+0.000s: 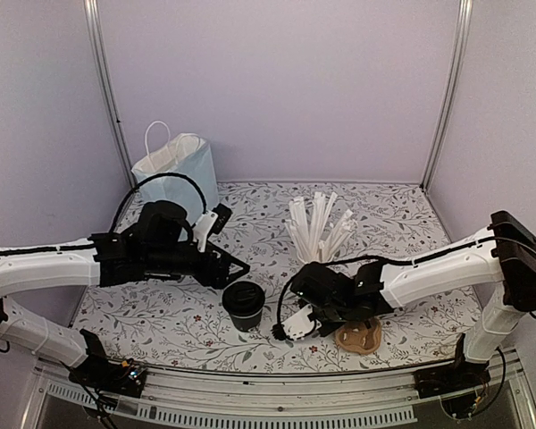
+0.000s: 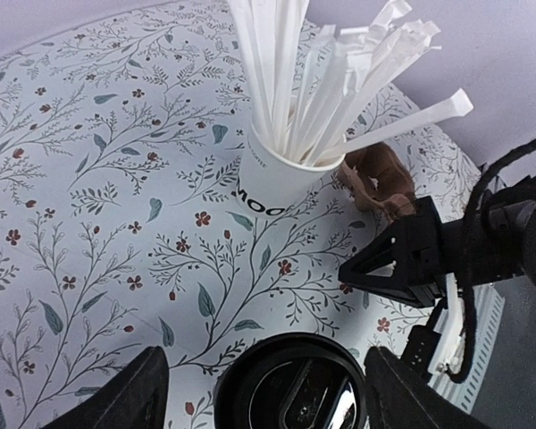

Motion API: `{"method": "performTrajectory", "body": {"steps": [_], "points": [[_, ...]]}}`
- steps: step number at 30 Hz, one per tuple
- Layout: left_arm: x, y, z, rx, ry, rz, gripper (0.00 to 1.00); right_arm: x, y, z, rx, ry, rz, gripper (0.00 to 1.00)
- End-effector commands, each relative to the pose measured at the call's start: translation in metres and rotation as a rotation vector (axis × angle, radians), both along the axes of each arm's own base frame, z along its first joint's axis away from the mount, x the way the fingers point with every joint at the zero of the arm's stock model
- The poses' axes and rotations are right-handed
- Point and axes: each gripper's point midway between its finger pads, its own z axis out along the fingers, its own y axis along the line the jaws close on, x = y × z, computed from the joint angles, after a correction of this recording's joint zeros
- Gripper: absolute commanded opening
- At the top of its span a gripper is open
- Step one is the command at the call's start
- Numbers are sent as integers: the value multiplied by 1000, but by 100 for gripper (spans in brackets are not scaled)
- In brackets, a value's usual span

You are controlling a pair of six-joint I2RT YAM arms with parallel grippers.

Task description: Pack the takeout coffee

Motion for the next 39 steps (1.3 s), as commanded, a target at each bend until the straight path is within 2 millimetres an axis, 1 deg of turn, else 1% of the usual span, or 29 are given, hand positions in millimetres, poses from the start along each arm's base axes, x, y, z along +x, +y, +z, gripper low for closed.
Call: {"method": "performTrajectory", "body": {"steps": [1, 8, 14, 24, 30, 34, 39], "points": [[-2, 5, 12, -19, -31, 14, 77, 16, -2, -8, -31, -91, -22, 11], [-4, 5, 8, -24, -22, 7, 77, 40, -13, -29, -88, -131, -74, 9], [-6, 5, 6, -26, -18, 1, 77, 56, -25, -45, -132, -154, -107, 8], [-8, 5, 6, -36, -15, -7, 77, 87, -43, -65, -169, -165, -159, 8], [-10, 5, 5, -45, -8, -11, 78, 107, -50, -73, -165, -177, -192, 8], [-11, 5, 3, -43, -4, -15, 78, 117, -53, -78, -163, -178, -206, 8], [-12, 6, 1, -37, 1, -14, 77, 129, -49, -77, -129, -203, -213, 8]]}}
